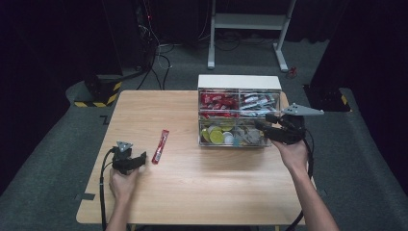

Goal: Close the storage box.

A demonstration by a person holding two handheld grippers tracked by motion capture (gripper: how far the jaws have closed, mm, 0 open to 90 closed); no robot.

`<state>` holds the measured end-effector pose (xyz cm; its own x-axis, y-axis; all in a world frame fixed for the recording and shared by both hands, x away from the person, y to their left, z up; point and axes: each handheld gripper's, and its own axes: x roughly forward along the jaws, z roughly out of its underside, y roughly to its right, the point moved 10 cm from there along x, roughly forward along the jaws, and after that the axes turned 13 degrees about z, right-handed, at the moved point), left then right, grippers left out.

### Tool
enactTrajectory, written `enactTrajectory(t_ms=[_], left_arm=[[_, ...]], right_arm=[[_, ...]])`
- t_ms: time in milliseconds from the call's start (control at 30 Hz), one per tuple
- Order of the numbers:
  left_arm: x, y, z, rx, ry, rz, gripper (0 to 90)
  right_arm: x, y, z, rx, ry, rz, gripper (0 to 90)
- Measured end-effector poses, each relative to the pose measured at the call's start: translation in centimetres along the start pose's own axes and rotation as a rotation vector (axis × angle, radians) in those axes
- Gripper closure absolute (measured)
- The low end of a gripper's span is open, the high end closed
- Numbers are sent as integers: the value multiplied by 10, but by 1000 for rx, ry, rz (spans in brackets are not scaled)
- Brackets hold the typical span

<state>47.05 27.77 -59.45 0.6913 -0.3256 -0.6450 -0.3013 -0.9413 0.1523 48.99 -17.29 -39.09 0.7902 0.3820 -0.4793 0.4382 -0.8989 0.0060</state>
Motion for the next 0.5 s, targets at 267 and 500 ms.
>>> enactTrajectory(t_ms=[267,500], left_arm=[[0,0,0,2,-2,1,293],[0,0,0,7,-5,0,291]], right_arm=[[-20,15,16,29,51,4,422],[-31,35,29,73,87,37,425]])
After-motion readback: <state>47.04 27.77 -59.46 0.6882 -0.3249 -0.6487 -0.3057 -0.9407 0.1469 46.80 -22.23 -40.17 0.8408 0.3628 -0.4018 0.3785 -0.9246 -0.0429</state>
